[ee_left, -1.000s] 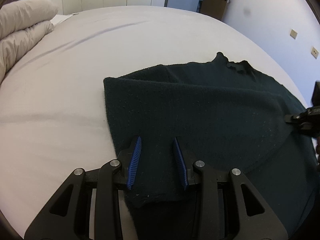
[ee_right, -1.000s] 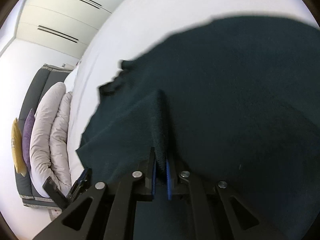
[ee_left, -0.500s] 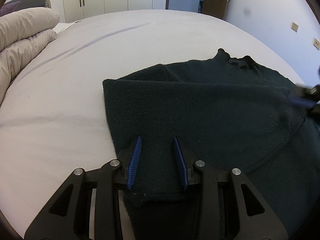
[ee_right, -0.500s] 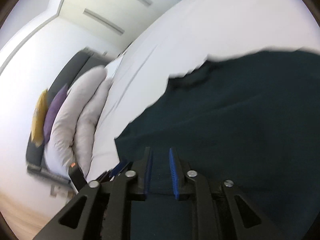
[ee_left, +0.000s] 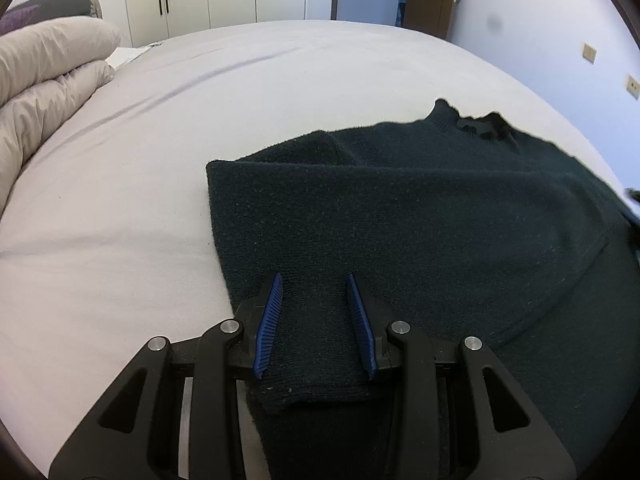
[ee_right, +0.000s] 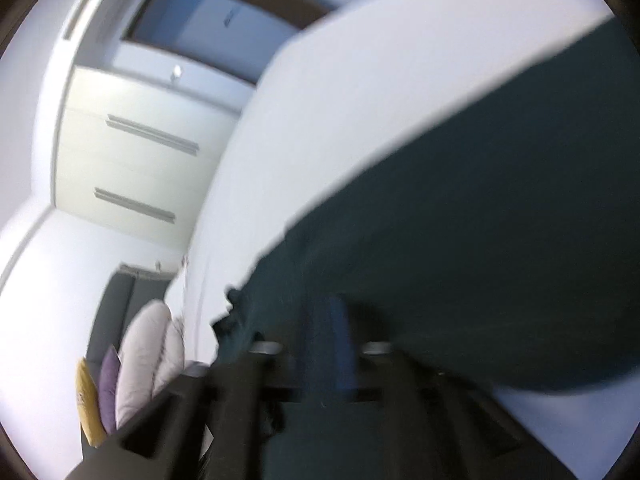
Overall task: Fold small clothes
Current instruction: 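Grasp the other sleeve cuff with the right tool and lift it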
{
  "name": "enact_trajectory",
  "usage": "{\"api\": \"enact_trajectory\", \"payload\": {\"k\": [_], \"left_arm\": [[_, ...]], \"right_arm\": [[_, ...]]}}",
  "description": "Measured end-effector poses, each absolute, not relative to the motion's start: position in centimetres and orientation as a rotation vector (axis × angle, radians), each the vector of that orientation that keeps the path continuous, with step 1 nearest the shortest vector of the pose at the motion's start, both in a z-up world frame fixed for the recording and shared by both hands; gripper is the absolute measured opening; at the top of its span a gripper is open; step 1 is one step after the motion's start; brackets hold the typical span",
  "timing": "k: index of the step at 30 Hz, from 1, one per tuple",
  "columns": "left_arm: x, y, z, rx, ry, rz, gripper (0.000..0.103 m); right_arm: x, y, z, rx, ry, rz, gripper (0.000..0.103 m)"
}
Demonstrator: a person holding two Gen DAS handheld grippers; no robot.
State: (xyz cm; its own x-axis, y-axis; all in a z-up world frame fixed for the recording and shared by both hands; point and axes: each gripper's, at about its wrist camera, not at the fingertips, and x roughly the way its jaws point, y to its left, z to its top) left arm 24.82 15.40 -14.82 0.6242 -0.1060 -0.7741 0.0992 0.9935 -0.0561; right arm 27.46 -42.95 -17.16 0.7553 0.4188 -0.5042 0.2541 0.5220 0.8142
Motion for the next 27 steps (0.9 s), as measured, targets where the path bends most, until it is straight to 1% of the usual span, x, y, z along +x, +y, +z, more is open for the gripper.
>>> {"api": "enact_trajectory", "payload": {"k": [1, 2, 5, 6, 7, 9, 10, 11, 12, 15, 17, 18, 22, 27], "left_arm": [[24.7, 15.7, -14.4, -0.02, 0.892, -0.115, 0.034], [24.6, 15.7, -13.9, -0.025, 0.898, -0.092, 0.034], [23.4, 14.9, -11.1, -0.079, 0.868, -0.058, 0.035], [22.8, 14.0, -9.9, -0.103, 0.837, -0.077, 0.042], [22.5, 13.4, -9.2, -0.112, 0.819, -0.089, 0.052], [21.8, 10.6, -7.8, -0.138, 0.786, -0.147, 0.055], [21.7, 9.6, -7.6, -0.151, 0.786, -0.181, 0.056], [21.8, 8.0, -7.7, -0.164, 0.795, -0.232, 0.056], [21.8, 6.6, -8.1, -0.166, 0.809, -0.265, 0.057], [22.2, 3.2, -10.7, -0.165, 0.87, -0.323, 0.057], [22.5, 2.6, -12.9, -0.186, 0.926, -0.312, 0.056], [22.5, 2.7, -13.8, -0.19, 0.923, -0.305, 0.056], [22.7, 3.8, -14.0, -0.25, 0.903, -0.338, 0.058], [22.7, 4.2, -14.8, -0.302, 0.881, -0.369, 0.058]], "right_arm": [[25.0, -44.7, -15.8, 1.05, 0.682, 0.097, 0.066], [23.0, -46.1, -15.1, 1.059, 0.641, 0.073, 0.074], [16.7, -51.3, -14.5, 1.129, 0.569, -0.028, 0.074], [14.2, -53.4, -14.9, 1.179, 0.549, -0.078, 0.074], [12.5, -54.8, -15.3, 1.213, 0.541, -0.124, 0.074], [9.3, -57.8, -16.9, 1.301, 0.537, -0.22, 0.074], [8.1, -59.0, -18.0, 1.355, 0.529, -0.251, 0.071], [7.1, -60.1, -19.0, 1.41, 0.513, -0.264, 0.059], [6.6, -60.7, -19.8, 1.463, 0.497, -0.262, 0.056], [7.1, -60.8, -20.8, 1.532, 0.461, -0.246, 0.056], [8.0, -61.5, -20.9, 1.543, 0.457, -0.255, 0.056], [8.7, -61.6, -20.9, 1.544, 0.455, -0.254, 0.056], [10.5, -62.0, -21.4, 1.57, 0.443, -0.275, 0.056], [11.4, -62.8, -20.8, 1.541, 0.421, -0.321, 0.056]]}}
